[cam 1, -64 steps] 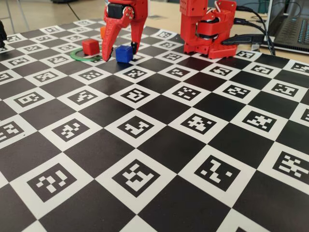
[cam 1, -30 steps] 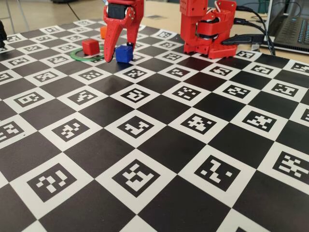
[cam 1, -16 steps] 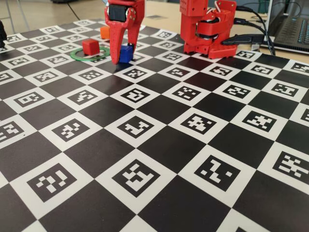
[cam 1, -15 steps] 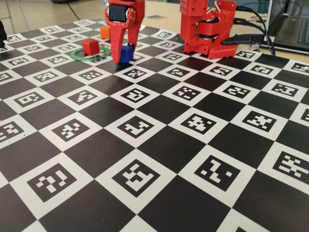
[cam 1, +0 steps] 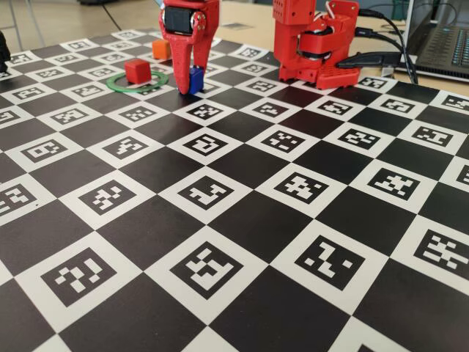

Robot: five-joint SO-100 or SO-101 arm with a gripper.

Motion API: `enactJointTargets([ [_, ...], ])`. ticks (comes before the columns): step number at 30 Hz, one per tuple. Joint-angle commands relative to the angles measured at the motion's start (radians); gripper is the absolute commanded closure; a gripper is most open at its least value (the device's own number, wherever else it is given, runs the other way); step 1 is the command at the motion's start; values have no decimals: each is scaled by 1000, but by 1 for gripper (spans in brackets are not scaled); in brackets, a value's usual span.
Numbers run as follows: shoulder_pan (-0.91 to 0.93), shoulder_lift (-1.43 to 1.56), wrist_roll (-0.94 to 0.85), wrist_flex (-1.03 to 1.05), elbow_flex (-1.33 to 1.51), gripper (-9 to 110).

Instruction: Grab the red cube then put it in the green circle then put the blue cube on top and finally the orange cube on top

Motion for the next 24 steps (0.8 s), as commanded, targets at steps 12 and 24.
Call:
enactJointTargets([
  [12, -25, 35, 40, 446, -534, 97],
  [24, 25, -71, 84, 762, -953, 97],
])
